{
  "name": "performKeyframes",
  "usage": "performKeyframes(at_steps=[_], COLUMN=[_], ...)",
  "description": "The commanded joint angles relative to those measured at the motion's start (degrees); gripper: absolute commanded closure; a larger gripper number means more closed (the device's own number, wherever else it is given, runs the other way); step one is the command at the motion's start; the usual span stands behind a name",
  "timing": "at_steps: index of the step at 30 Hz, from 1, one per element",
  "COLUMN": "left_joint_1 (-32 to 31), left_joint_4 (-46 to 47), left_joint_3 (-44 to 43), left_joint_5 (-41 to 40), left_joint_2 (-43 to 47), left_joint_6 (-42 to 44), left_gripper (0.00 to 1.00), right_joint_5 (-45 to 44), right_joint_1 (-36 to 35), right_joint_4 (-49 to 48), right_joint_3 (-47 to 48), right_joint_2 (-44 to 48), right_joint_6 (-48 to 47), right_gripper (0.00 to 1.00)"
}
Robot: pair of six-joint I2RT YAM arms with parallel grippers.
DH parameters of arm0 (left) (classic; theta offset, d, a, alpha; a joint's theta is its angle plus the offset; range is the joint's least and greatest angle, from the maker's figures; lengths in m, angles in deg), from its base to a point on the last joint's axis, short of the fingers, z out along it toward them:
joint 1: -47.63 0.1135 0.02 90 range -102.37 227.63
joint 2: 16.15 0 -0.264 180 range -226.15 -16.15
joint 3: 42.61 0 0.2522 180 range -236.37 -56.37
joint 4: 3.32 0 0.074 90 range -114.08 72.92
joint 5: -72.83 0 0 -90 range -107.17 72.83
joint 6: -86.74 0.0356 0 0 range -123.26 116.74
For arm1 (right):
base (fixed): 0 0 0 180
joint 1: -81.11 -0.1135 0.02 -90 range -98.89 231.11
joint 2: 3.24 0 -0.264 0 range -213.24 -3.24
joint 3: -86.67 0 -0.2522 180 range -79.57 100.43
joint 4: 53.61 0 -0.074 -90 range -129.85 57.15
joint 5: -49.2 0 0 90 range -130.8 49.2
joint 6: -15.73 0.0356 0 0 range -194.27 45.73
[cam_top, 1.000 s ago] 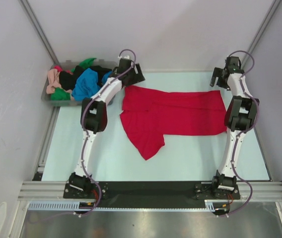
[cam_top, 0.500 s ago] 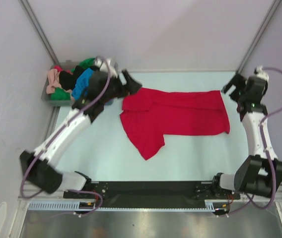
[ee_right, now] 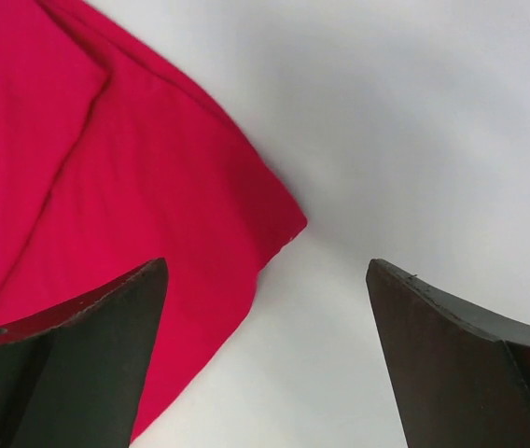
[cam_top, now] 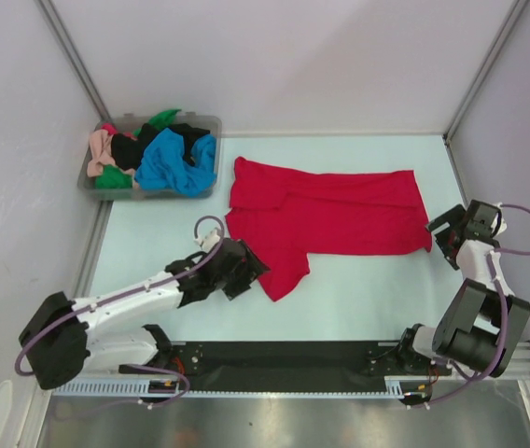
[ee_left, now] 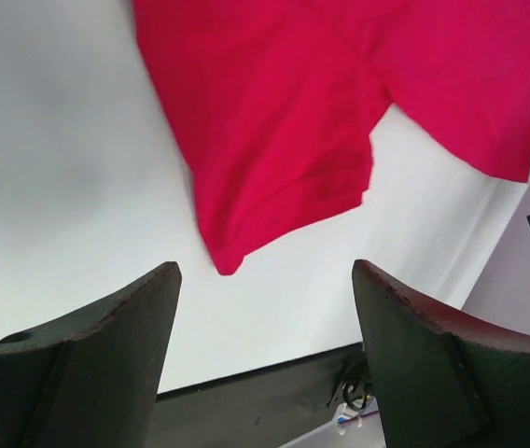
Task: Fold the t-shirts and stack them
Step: Fold the tshirt
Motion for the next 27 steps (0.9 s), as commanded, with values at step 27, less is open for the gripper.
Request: performKeyframes(at_steps=[27], left_joint_1=[-11.4], left_joint_4=[-6.5], left_joint_3=[-7.8], left_joint_5=[-5.6], left_joint_2=[-19.8], left_joint_6=[-25.4], left_gripper=[0.50], right_joint_5=[0.3], right_joint_1=[1.6], right_joint_4=[-6.3], right_joint_3=[-2.0], right_joint_2=[-4.3], right_joint_6=[0.2], right_gripper=[0.18])
